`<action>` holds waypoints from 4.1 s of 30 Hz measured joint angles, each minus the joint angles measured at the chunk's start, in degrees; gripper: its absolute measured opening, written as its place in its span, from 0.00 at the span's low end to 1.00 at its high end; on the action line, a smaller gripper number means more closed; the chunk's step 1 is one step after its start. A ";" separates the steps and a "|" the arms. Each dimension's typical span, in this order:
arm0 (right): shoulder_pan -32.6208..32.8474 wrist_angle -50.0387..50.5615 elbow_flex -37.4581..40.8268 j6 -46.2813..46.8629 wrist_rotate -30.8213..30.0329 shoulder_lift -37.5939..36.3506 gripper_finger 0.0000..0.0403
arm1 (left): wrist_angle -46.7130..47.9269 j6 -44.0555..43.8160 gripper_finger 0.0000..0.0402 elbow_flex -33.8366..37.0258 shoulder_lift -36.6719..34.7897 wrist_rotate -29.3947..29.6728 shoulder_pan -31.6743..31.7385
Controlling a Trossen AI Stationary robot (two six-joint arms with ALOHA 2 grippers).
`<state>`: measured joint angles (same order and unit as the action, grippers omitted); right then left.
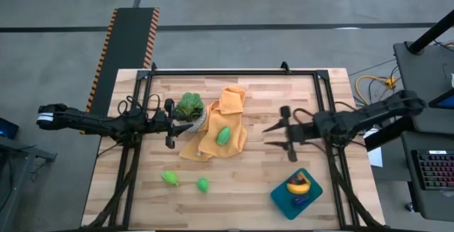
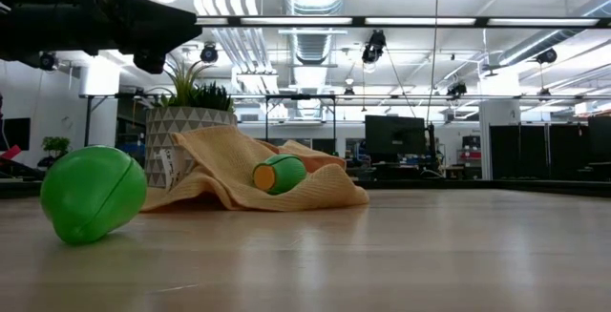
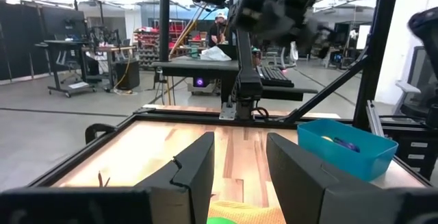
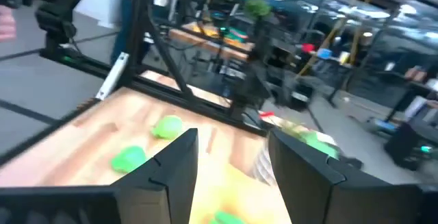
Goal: Pick and placing Produce into tupperware
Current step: Put the melon into the blue bin
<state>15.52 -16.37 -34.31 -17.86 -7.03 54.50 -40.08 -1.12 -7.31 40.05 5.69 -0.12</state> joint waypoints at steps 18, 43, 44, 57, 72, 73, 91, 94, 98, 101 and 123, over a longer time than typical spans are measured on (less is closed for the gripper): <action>-0.18 -18.66 29.56 10.19 2.97 -23.15 0.39 | 0.01 0.07 0.30 0.06 0.69 0.22 0.00; -0.18 -18.36 27.36 7.56 -2.06 -22.10 0.36 | -0.20 0.18 0.42 -1.21 6.60 2.36 0.02; -0.18 -18.32 27.35 7.49 -2.08 -22.10 0.36 | -0.41 0.79 0.47 -1.21 6.56 2.39 0.02; -0.18 -18.13 27.35 5.21 -2.19 -22.10 0.35 | 37.59 7.46 0.74 -24.19 2.62 -2.97 -0.69; -0.18 -16.75 27.35 7.38 -2.14 -21.71 0.33 | 98.42 -6.70 0.74 -64.54 19.43 4.71 -11.05; -0.18 -16.56 27.35 7.42 -2.14 -21.69 0.33 | 101.27 -7.83 0.74 -65.74 21.03 6.30 -12.46; -0.18 -16.49 27.35 8.41 -2.12 -21.69 0.34 | 120.92 -30.01 0.74 -68.25 47.19 7.62 -32.60; -0.18 -16.47 27.35 8.47 -2.14 -21.69 0.33 | 121.17 -31.61 0.74 -69.15 49.31 5.44 -34.91; -0.18 -16.49 27.35 8.68 -2.12 -21.69 0.32 | 120.72 -31.61 0.74 -70.06 51.70 2.38 -37.59; -0.18 -16.49 27.35 8.87 -2.12 -21.69 0.32 | 119.54 -31.37 0.74 -70.10 53.32 -0.11 -39.20; -0.18 -16.52 27.35 16.56 -2.10 -21.69 0.32 | 111.82 -21.15 0.74 -66.08 62.51 7.81 -47.88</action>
<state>15.33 -32.88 -6.96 -1.30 -9.13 32.82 71.74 -22.27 -73.39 102.56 13.50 -48.00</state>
